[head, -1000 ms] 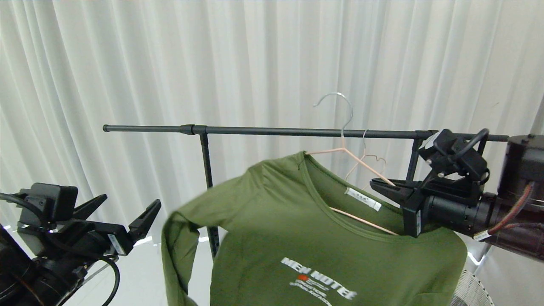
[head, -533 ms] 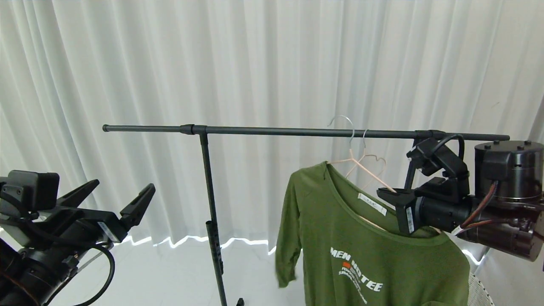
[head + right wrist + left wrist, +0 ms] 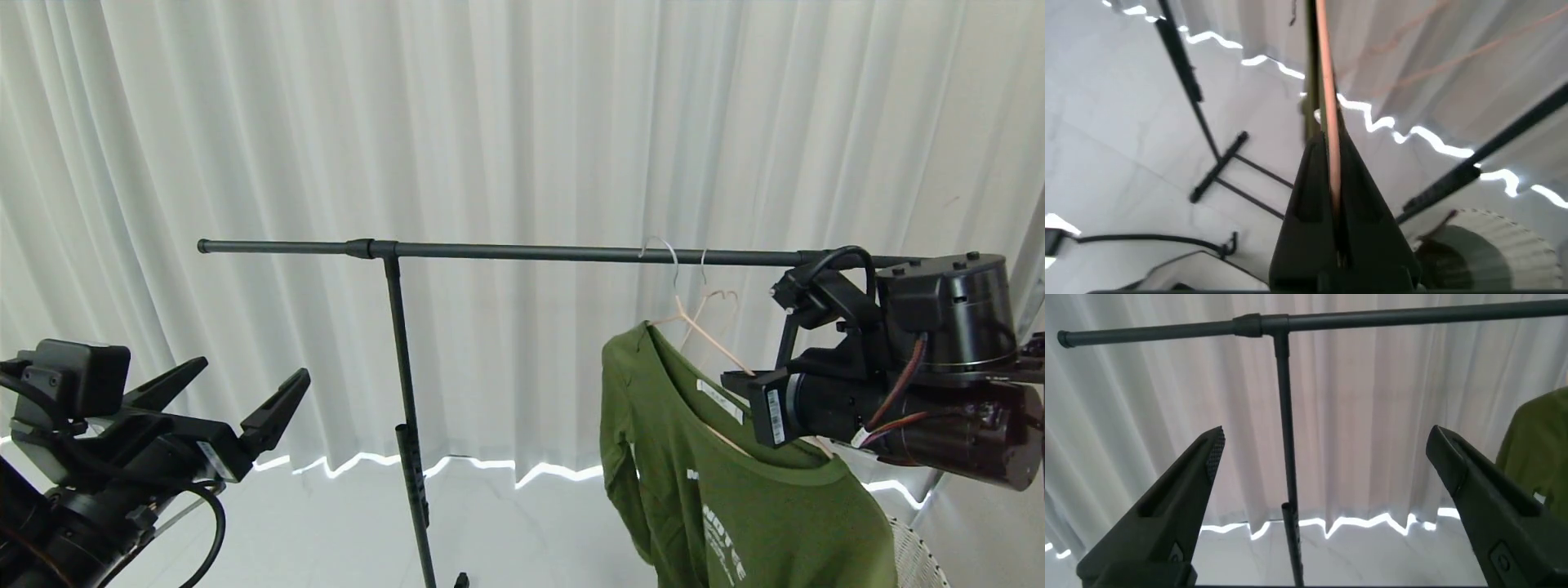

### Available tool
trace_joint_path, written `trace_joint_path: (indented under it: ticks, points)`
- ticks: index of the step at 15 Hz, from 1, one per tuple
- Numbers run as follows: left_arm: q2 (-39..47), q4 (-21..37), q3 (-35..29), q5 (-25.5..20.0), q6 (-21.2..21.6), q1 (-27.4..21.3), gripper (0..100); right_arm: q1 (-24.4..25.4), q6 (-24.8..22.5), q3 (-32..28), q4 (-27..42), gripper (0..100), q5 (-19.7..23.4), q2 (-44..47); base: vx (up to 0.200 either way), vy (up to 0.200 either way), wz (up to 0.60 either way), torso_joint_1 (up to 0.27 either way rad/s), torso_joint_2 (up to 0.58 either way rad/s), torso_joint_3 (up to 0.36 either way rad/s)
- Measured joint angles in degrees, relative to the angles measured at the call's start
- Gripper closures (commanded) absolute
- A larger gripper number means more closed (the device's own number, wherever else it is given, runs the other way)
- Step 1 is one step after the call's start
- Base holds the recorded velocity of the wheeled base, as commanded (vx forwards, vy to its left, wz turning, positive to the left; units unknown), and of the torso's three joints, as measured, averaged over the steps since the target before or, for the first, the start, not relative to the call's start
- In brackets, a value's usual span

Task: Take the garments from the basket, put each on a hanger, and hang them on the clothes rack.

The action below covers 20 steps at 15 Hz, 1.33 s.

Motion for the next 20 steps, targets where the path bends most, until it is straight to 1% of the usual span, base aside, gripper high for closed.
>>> trace_joint_path:
  ticks: [2, 5, 7, 13, 17, 20]
  points:
    - [-0.1, -0.1, 0.0, 0.0, 0.1, 0.0, 0, 1.0, 0.5, -0.3, -0.3, 100, 0.2, 0.1, 0.000, 0.000, 0.00, 0.000, 0.00, 0.000]
    - [0.1, -0.1, 0.0, 0.1, 0.6, 0.0, 0, 2.5, 1.3, -0.3, -3.0, 100, 0.4, 0.6, 0.000, 0.000, 0.00, 0.000, 0.00, 0.000]
    - [0.6, -0.1, 0.2, 0.2, 2.1, 0.0, 0, 3.2, 1.3, -0.4, -5.5, 100, 0.5, 1.5, 0.200, 0.000, 0.00, 0.002, 0.00, 0.000]
    - [1.2, -0.1, 0.5, 0.3, 2.2, 0.0, 0, 5.1, 1.3, -0.4, -6.2, 100, 0.5, 3.0, 0.200, 0.000, 0.00, 0.002, 0.00, 0.002]
    - [1.2, -0.1, 0.9, 0.2, 2.2, 0.0, 0, 5.4, 1.3, -0.4, -7.6, 100, 0.5, 4.3, 0.200, 0.000, 0.00, 0.005, 0.00, 0.000]
    - [1.2, -0.1, 1.1, 0.3, 2.2, 0.1, 0, 5.4, 1.3, -0.4, -8.0, 100, 0.5, 5.2, 0.000, 0.000, 0.00, 0.000, 0.00, 0.000]
